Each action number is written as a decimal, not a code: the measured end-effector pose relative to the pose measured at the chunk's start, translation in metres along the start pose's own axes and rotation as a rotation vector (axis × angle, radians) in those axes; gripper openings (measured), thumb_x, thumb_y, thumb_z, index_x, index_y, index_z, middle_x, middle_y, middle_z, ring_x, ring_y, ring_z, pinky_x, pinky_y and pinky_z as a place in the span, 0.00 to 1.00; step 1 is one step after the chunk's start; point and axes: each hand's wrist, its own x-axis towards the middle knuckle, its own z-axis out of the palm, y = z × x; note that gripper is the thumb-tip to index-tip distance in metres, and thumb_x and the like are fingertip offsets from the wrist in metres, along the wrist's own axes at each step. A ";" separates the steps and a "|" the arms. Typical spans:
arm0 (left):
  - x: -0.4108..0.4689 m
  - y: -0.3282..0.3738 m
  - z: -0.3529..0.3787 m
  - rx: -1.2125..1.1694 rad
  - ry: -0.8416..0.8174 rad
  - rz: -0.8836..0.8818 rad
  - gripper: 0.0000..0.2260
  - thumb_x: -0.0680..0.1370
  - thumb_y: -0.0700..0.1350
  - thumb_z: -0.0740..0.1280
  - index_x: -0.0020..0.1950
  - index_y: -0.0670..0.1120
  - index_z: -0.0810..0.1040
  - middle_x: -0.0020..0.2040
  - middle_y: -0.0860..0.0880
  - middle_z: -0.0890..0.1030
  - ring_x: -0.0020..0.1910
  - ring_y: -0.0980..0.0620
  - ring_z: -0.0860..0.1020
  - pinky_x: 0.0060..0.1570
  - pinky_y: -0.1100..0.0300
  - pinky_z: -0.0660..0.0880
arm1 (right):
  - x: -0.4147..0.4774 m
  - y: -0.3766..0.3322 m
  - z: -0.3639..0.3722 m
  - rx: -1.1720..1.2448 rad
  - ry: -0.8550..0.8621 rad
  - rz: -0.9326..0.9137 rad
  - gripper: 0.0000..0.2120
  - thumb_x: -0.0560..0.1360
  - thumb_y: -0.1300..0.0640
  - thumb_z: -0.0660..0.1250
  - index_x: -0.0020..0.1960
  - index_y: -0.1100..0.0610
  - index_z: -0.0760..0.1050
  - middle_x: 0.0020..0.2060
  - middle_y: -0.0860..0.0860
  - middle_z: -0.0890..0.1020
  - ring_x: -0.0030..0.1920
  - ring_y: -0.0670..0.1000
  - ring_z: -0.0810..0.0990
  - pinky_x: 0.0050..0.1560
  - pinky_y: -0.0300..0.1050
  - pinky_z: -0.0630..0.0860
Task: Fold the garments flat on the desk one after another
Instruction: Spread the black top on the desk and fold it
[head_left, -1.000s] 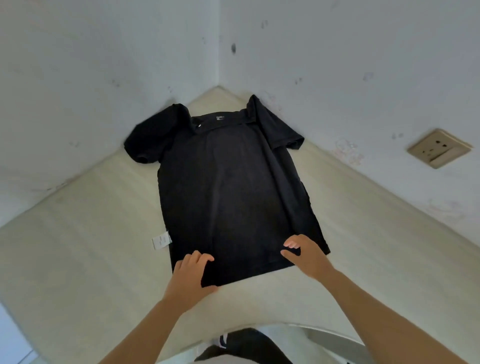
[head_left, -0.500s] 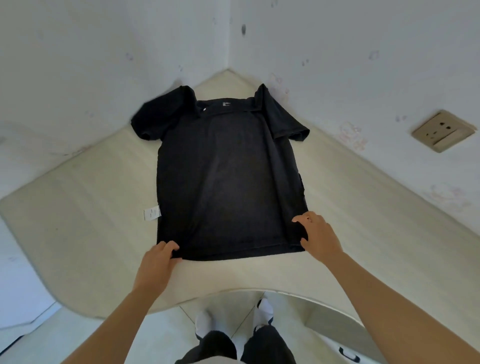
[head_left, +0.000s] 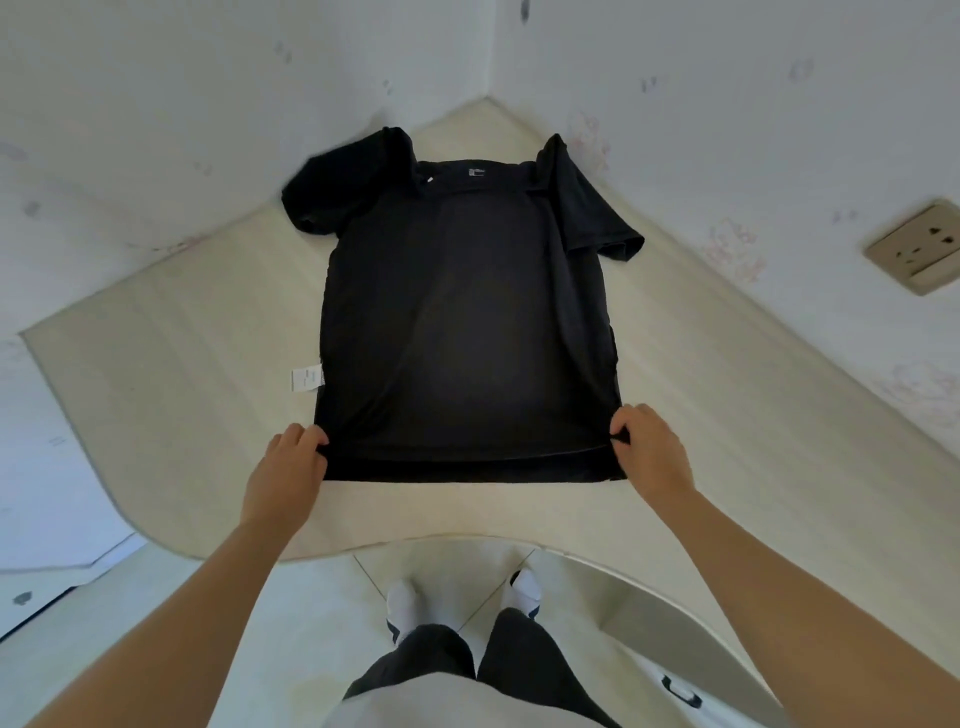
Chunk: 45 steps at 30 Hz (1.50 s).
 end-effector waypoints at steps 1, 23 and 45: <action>-0.001 0.002 -0.004 -0.048 0.035 -0.034 0.07 0.79 0.37 0.58 0.56 0.42 0.72 0.49 0.47 0.71 0.45 0.46 0.71 0.39 0.52 0.70 | 0.001 0.002 -0.005 0.154 0.036 0.053 0.10 0.71 0.66 0.69 0.40 0.53 0.72 0.39 0.50 0.74 0.37 0.51 0.73 0.36 0.38 0.68; -0.034 -0.015 -0.011 -0.529 0.306 -0.409 0.17 0.69 0.24 0.53 0.49 0.41 0.71 0.51 0.44 0.67 0.43 0.45 0.69 0.47 0.53 0.67 | -0.049 0.048 -0.023 0.214 0.274 0.181 0.26 0.64 0.81 0.57 0.42 0.54 0.80 0.44 0.51 0.73 0.46 0.52 0.69 0.48 0.40 0.66; 0.026 0.034 -0.048 -0.092 -0.340 -0.149 0.10 0.80 0.39 0.59 0.53 0.47 0.78 0.55 0.46 0.76 0.52 0.47 0.76 0.57 0.57 0.71 | 0.059 -0.011 -0.056 -0.074 -0.541 0.048 0.17 0.78 0.67 0.52 0.56 0.54 0.76 0.59 0.55 0.75 0.58 0.56 0.76 0.55 0.43 0.71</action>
